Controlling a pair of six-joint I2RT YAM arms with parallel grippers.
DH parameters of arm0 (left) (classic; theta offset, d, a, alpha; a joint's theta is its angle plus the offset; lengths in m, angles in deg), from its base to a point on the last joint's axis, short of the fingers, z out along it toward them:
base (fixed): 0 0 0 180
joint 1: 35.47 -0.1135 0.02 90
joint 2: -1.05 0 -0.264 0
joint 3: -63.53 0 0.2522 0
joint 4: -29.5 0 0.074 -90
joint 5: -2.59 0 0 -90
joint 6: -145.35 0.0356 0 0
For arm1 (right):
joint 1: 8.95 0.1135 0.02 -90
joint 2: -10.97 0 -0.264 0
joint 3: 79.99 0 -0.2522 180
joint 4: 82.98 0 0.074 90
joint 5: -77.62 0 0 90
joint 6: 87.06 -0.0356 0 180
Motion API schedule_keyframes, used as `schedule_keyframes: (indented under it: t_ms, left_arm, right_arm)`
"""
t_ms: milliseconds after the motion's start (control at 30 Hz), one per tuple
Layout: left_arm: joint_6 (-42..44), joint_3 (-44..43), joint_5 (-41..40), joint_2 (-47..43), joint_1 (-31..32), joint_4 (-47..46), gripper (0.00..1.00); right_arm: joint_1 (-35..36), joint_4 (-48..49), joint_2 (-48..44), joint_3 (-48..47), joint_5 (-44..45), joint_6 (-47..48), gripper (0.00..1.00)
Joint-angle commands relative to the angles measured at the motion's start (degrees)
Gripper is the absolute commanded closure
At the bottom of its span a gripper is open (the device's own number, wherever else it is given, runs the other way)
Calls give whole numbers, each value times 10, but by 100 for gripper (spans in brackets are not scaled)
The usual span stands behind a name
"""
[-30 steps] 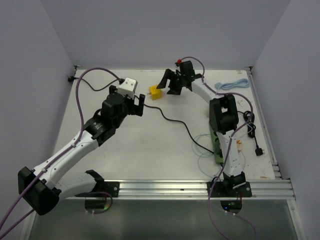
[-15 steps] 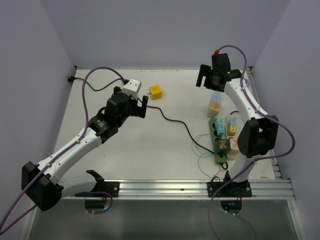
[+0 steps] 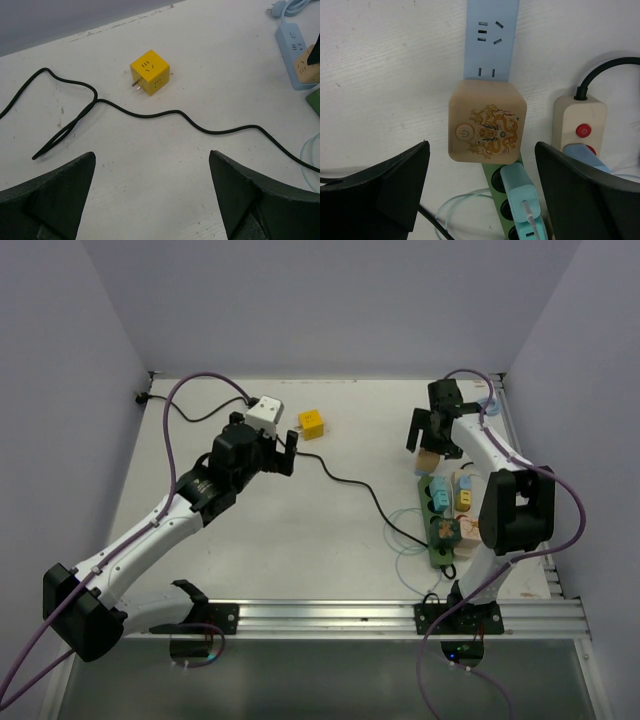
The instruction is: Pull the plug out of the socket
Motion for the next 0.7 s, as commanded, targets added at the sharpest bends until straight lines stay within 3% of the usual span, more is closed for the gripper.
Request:
schedule_keyframes:
  t_ms: [0,133,300,533,667]
  left_arm:
    - [4,-16,8,1,0,4,0]
    - [10,-16,2,4,0,5,0]
    - [3,-16,9,4,0,1,0]
    - [-71,-49,18,40,0,-17,0]
    - [-107,-43,79,85,0,-105,0]
  right_arm:
    - [-5,20,-5,1,13,-1,10]
    - [-14,41,8,8,5,-12,14]
    - [-31,68,12,23,-39,-19,28]
    - [-32,74,29,27,-57,-9,35]
    - [-32,69,40,18,-76,1,43]
